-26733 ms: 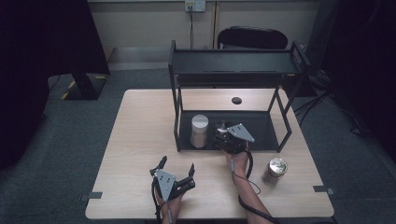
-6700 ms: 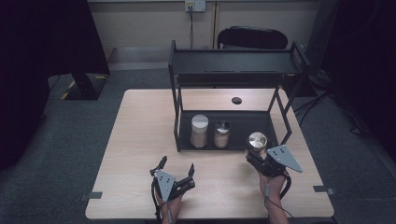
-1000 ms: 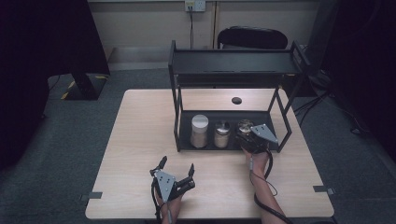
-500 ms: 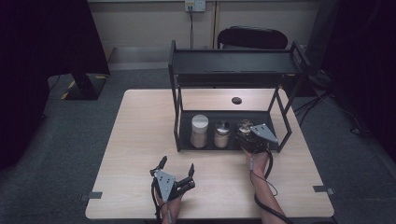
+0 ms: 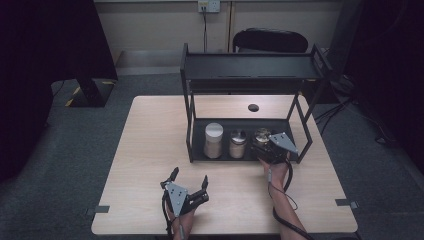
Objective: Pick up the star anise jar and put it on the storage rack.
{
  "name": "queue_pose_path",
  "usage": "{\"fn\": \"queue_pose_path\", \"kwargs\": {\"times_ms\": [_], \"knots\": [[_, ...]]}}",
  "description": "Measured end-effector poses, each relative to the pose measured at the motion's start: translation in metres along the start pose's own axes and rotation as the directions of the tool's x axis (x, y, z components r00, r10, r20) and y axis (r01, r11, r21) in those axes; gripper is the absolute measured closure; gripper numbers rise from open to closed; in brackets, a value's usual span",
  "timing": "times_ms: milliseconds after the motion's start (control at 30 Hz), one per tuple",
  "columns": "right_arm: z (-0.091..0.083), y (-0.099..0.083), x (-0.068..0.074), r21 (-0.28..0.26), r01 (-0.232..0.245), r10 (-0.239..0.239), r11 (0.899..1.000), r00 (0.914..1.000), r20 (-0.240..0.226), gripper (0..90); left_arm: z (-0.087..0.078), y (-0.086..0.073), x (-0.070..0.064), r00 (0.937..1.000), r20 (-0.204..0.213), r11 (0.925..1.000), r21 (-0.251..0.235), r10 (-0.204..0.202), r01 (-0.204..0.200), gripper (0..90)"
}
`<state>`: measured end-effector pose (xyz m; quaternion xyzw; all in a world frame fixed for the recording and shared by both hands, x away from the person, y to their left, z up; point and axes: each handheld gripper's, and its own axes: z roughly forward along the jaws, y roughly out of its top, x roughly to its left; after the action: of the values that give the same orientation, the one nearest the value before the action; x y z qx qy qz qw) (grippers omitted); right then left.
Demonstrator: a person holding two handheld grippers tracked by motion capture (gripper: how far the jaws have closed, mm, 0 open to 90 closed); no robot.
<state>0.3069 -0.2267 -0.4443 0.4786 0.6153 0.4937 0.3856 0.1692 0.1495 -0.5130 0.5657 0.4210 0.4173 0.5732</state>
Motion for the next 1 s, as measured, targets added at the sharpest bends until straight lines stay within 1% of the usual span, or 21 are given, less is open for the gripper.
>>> {"fn": "queue_pose_path", "kwargs": {"times_ms": [100,200,300,400,500,833,1000], "knots": [[0.0003,-0.0006,-0.0023,-0.004,-0.018,0.018,1.0,0.9998,-0.008,9.4,0.0,-0.0001,0.0,1.0,0.0,1.0,0.0,0.0,0.0,2.0],[-0.0002,-0.0017,-0.0026,-0.012,-0.022,0.022,1.0,0.9997,-0.009,6.5,0.0,-0.0001,0.0,1.0,0.0,1.0,0.0,0.0,0.0,2.0],[-0.0002,-0.0017,0.0009,-0.013,-0.018,0.018,1.0,0.9998,0.011,1.7,-0.0001,-0.0001,0.0,1.0,0.0,1.0,-0.001,0.001,-0.001,2.0],[-0.0002,-0.0015,0.0013,-0.01,-0.017,0.017,1.0,0.9998,0.013,1.6,-0.0001,-0.0001,0.0,1.0,-0.001,1.0,-0.001,0.001,-0.001,2.0],[-0.0011,-0.0035,0.0037,-0.024,-0.012,0.012,1.0,0.9996,0.024,0.1,-0.0001,-0.0001,-0.0001,1.0,-0.001,1.0,0.0,0.001,-0.001,2.0],[-0.0029,-0.0039,0.0,-0.026,-0.034,0.034,0.999,0.9993,0.015,0.0,-0.0001,-0.0001,-0.0002,1.0,-0.001,1.0,-0.001,0.001,-0.001,2.0],[-0.0033,-0.0036,0.0005,-0.028,-0.034,0.035,0.999,0.9993,0.013,0.0,-0.0001,-0.0001,-0.0002,1.0,-0.001,1.0,-0.001,0.0,0.0,2.0]]}}
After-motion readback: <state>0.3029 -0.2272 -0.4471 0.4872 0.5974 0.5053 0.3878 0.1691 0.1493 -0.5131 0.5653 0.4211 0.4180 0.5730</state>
